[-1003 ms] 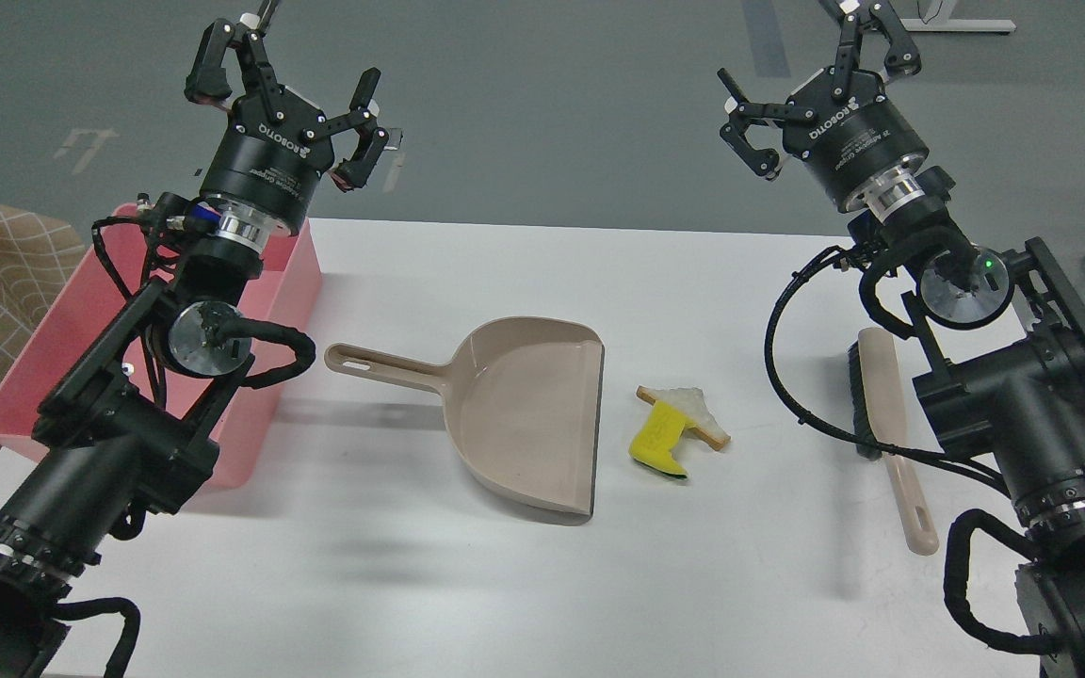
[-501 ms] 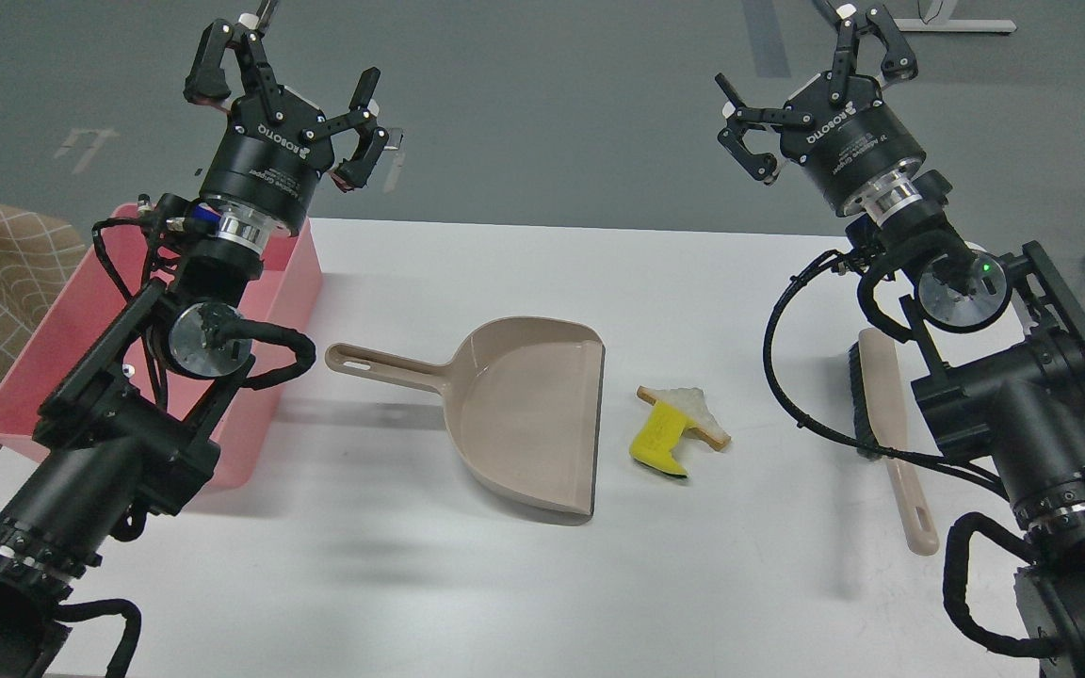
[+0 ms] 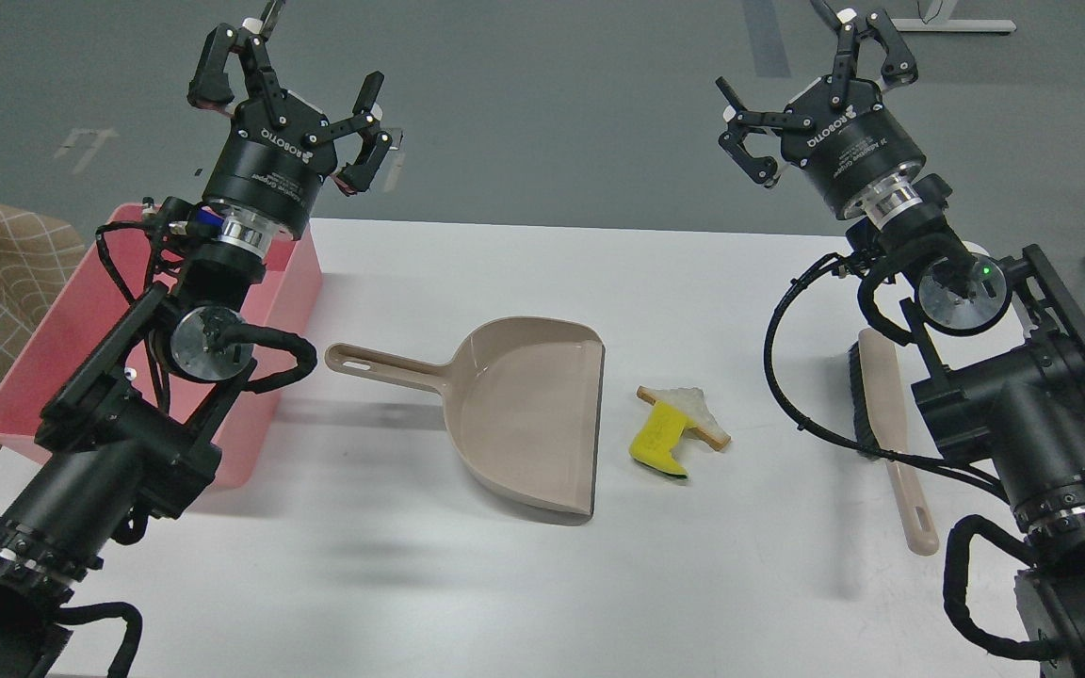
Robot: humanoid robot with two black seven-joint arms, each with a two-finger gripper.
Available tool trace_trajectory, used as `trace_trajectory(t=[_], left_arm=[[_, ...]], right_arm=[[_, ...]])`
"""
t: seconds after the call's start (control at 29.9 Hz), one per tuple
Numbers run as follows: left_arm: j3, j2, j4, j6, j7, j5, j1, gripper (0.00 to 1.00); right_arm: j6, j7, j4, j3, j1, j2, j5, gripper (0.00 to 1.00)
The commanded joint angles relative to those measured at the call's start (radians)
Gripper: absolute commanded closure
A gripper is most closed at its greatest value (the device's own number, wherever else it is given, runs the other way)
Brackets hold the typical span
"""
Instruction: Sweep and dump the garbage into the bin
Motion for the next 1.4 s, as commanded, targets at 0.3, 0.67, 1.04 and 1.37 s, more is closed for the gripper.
trace_trajectory(t=[0.3, 0.67, 1.04, 1.37], left_arm=[[0.002, 0.004, 0.000, 0.001, 0.000, 0.002, 0.000, 0.02], [0.003, 0.007, 0.002, -0.010, -0.002, 0.008, 0.000, 0.02], [0.005, 0.007, -0.012, 0.036, -0.003, 0.150, 0.003, 0.02], [0.129, 0.081, -0.124, 0.200, -0.008, 0.278, 0.016, 0.02]], right_arm=[[0.000, 0.000, 0.000, 0.000, 0.000, -0.001, 0.000, 0.00], [0.000, 0.000, 0.002, 0.002, 0.003, 0.000, 0.000, 0.00], [0.000, 0.000, 0.005, 0.002, 0.001, 0.000, 0.000, 0.00], [0.000, -0.002, 0.005, 0.000, -0.003, -0.003, 0.000, 0.00]])
